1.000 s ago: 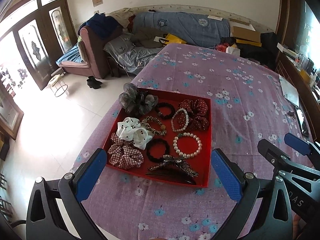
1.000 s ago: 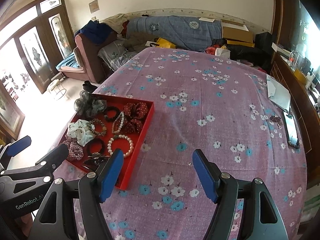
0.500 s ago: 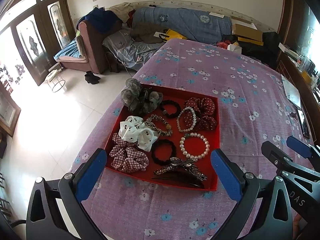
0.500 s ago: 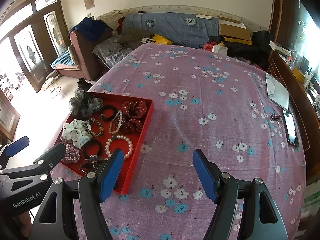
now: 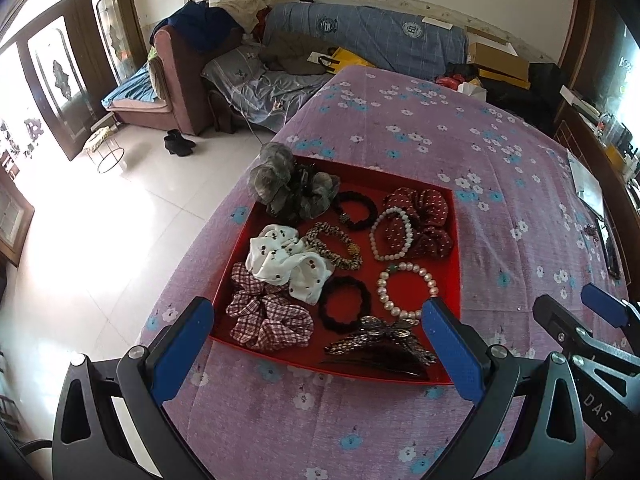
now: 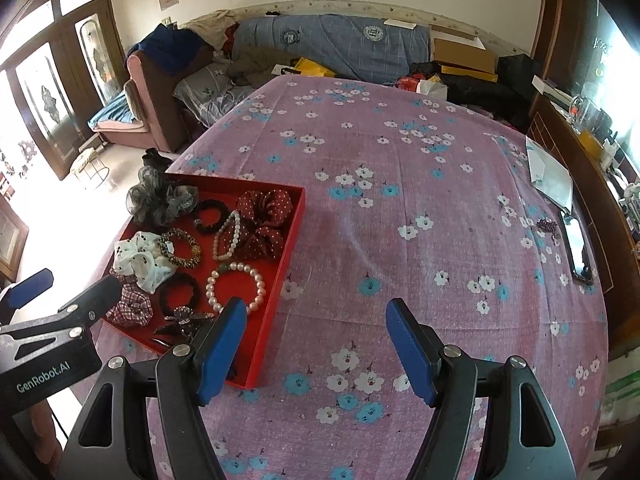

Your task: Organize jewelry

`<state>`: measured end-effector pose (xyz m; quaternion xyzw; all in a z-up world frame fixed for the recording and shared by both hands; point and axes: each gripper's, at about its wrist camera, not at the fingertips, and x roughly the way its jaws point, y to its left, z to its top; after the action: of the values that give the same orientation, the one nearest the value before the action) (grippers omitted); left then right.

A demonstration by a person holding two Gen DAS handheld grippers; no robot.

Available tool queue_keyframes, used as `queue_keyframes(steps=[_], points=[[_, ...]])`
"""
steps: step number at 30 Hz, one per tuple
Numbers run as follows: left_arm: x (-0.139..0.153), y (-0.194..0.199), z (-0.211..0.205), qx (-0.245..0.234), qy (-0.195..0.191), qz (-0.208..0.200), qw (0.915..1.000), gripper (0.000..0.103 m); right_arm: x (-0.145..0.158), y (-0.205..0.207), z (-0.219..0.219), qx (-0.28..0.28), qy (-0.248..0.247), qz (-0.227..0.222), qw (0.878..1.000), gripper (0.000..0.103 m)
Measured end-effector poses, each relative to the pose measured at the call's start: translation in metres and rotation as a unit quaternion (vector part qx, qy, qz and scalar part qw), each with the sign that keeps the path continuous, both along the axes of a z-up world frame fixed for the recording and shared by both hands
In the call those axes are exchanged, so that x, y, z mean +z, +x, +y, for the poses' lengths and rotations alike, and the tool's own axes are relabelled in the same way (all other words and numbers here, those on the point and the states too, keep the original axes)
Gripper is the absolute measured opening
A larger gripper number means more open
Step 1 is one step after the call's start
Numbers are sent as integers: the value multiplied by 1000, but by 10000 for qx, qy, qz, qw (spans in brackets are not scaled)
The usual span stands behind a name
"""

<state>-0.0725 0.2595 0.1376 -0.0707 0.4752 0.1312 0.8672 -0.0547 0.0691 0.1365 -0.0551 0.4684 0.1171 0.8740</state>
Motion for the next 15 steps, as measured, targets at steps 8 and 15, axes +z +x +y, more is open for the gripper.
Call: queue_keyframes(steps=[8, 15], points=[[-15, 4, 27, 146, -117, 156, 9997, 103, -5, -3, 16, -10, -152, 68, 9999, 77], [-23, 10, 42, 230, -144, 261, 9993, 103, -12, -5, 26, -36, -170, 137, 9998, 78]])
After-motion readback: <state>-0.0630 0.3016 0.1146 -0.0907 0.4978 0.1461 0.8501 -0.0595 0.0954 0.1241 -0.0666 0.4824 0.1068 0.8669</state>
